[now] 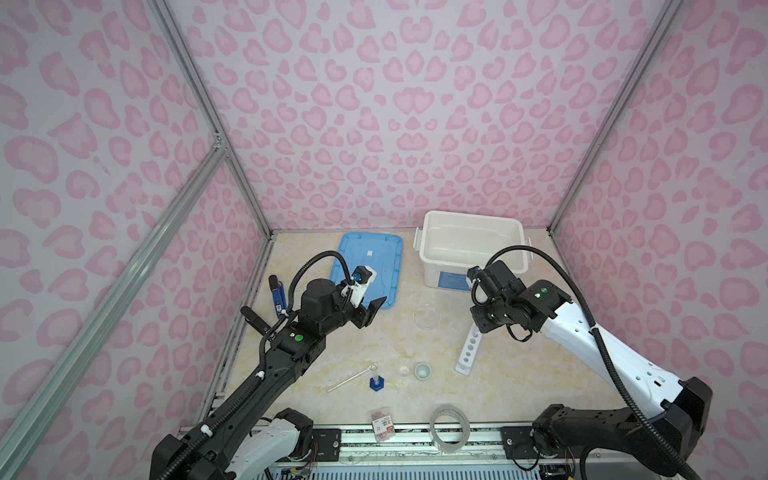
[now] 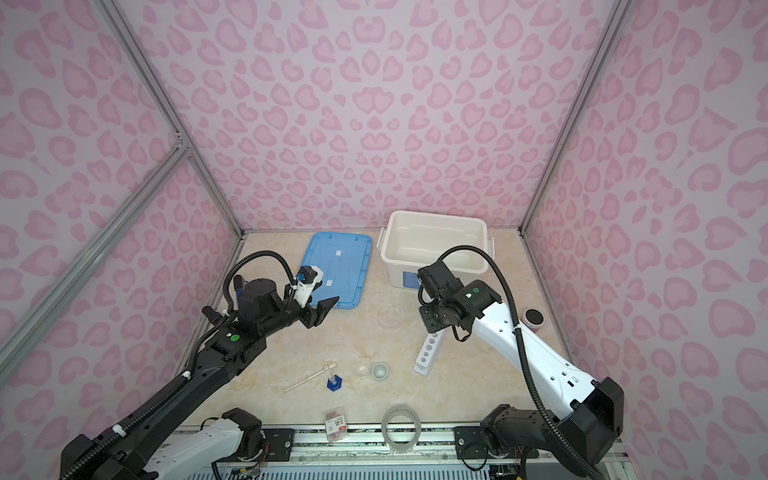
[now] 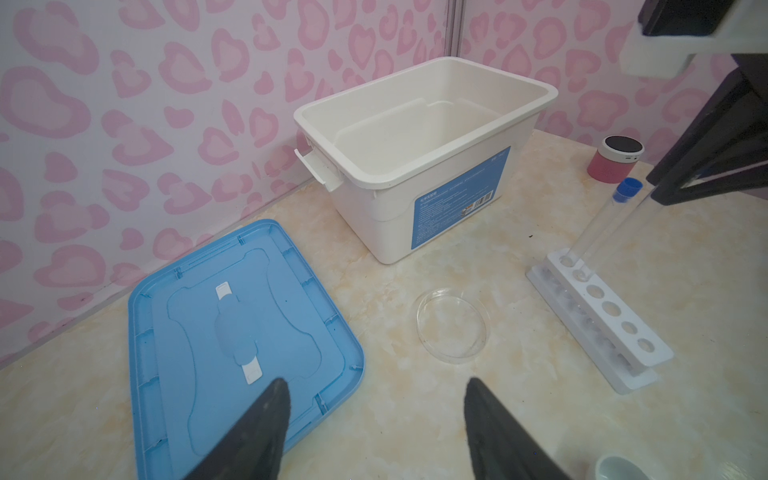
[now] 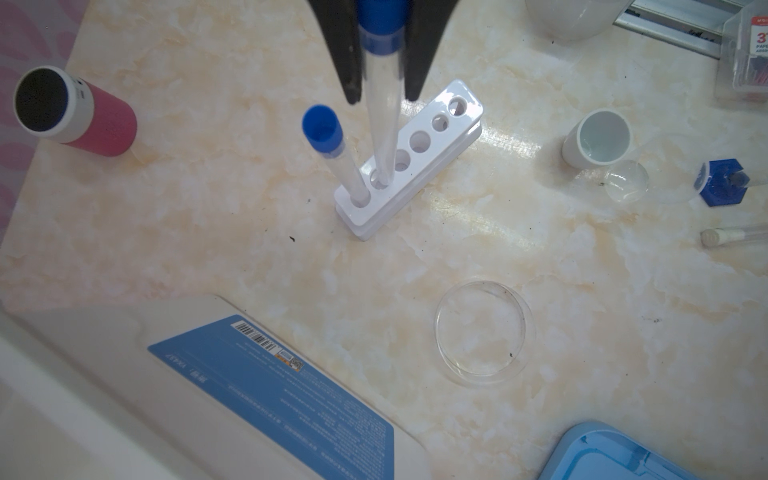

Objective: Organize the chemistry lab equipment
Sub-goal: 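Lower the tube into a white rack hole with right gripper and release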

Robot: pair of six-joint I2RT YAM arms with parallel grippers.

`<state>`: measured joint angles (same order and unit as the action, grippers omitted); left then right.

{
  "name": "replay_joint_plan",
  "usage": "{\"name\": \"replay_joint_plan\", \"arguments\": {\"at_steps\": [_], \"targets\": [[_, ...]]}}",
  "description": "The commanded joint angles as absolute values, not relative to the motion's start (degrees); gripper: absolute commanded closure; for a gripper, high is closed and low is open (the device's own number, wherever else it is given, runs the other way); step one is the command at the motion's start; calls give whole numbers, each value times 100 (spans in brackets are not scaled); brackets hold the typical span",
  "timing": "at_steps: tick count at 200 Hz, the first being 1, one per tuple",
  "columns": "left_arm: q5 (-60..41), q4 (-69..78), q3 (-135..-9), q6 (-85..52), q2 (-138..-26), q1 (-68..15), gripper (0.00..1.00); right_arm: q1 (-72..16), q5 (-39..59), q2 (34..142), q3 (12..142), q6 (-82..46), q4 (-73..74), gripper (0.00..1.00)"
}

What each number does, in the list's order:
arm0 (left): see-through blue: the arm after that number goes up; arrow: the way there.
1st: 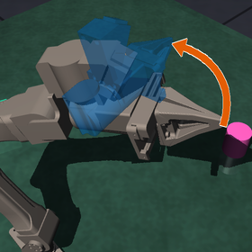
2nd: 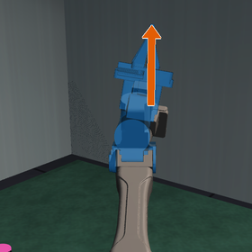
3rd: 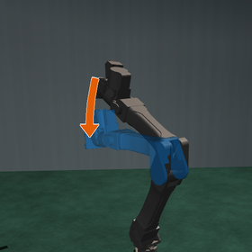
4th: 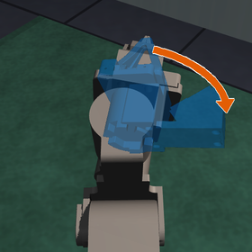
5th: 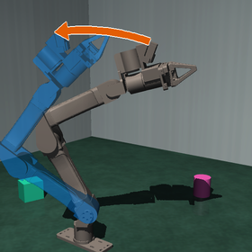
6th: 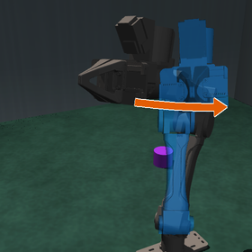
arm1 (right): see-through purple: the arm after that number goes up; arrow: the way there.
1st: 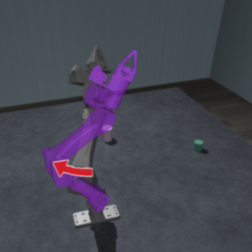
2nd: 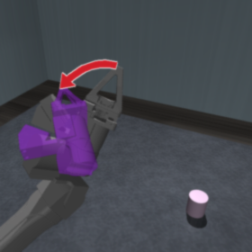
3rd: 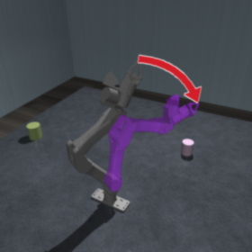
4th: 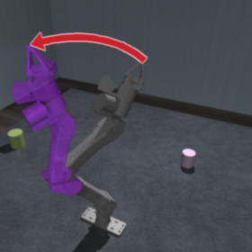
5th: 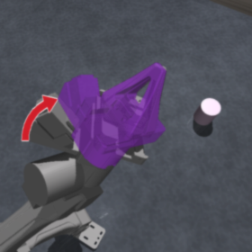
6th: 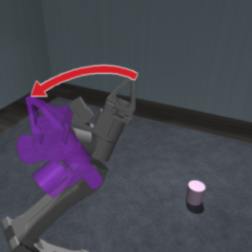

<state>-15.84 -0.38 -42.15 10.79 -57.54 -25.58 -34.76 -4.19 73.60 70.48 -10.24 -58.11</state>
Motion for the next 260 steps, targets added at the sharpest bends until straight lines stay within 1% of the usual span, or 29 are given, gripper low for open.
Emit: {"name": "replay_joint_plan", "arguments": {"at_steps": [1,198,260], "targets": [[-1600,2,-4270,1141,-5765,-2560,32,-3472,-370,7391,6961,-1015,-5744,87],[-1661,-32,-4324,1178,-5905,-2562,32,-3261,-189,7513,6485,-897,-5319,88],[-1626,-45,-4315,1197,-5906,-2562,33,-3234,-105,7596,6434,-858,-5204,84]]}}
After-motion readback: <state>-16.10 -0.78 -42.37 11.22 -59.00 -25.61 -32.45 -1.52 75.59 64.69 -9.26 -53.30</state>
